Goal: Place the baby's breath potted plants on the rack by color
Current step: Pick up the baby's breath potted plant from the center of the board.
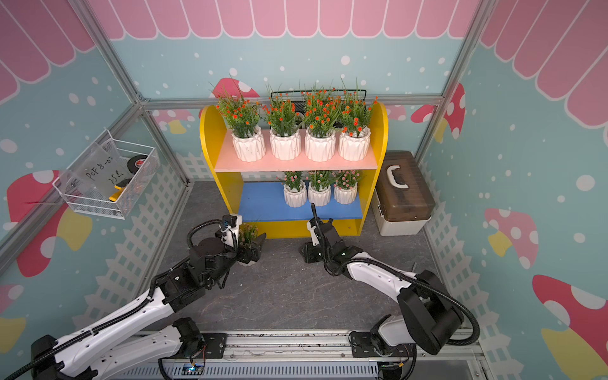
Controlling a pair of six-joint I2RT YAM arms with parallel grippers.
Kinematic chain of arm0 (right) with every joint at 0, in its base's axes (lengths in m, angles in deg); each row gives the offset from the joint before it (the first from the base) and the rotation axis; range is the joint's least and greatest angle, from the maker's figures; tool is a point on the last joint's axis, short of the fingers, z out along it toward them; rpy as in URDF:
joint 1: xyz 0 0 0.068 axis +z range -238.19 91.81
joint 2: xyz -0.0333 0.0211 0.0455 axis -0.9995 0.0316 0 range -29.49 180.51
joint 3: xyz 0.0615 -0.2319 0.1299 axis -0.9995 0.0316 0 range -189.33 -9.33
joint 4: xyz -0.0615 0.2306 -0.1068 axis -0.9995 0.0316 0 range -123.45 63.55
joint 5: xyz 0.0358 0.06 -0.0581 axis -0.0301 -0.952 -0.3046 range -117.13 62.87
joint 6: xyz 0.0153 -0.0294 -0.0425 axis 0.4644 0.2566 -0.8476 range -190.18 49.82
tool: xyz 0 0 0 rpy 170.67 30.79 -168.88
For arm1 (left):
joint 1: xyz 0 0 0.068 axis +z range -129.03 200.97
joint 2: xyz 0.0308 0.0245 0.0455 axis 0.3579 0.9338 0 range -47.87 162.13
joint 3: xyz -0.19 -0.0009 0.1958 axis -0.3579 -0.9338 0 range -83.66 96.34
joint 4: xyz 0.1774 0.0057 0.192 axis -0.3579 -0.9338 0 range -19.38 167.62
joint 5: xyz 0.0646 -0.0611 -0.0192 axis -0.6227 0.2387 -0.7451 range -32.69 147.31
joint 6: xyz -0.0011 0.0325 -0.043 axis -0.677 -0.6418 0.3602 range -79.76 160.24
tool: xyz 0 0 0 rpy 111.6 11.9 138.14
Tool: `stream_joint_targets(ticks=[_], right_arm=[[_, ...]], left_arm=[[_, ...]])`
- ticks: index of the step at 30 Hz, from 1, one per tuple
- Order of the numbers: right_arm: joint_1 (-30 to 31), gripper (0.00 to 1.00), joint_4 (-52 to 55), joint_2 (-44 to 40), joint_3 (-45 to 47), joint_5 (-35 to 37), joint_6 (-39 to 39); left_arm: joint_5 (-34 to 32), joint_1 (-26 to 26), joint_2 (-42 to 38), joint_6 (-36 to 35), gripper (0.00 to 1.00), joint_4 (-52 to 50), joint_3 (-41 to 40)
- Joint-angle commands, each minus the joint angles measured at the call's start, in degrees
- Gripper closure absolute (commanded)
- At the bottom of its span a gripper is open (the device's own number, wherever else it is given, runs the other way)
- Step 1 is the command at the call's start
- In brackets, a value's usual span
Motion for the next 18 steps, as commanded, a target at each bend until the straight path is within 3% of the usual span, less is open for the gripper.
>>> stream_joint_targets(ticks=[1,7,18], right_arm=[[2.5,0.61,-6.5,4.0,-2.8,3.1,3.6],[6.3,0.62,-7.8,12.9,-10.4,4.4,4.2],[10.4,0.67,-7.8,24.8,-22.0,2.9,4.4]], left_arm=[[-5.3,-0.4,-5.3,4.1,0.03,-9.1,-0.7],[-7.5,-0.4,-12.1,5.3,0.03,-14.6,-1.1],[-10.4,-0.4,-15.2,7.7,0.03,-17.0,-1.5]])
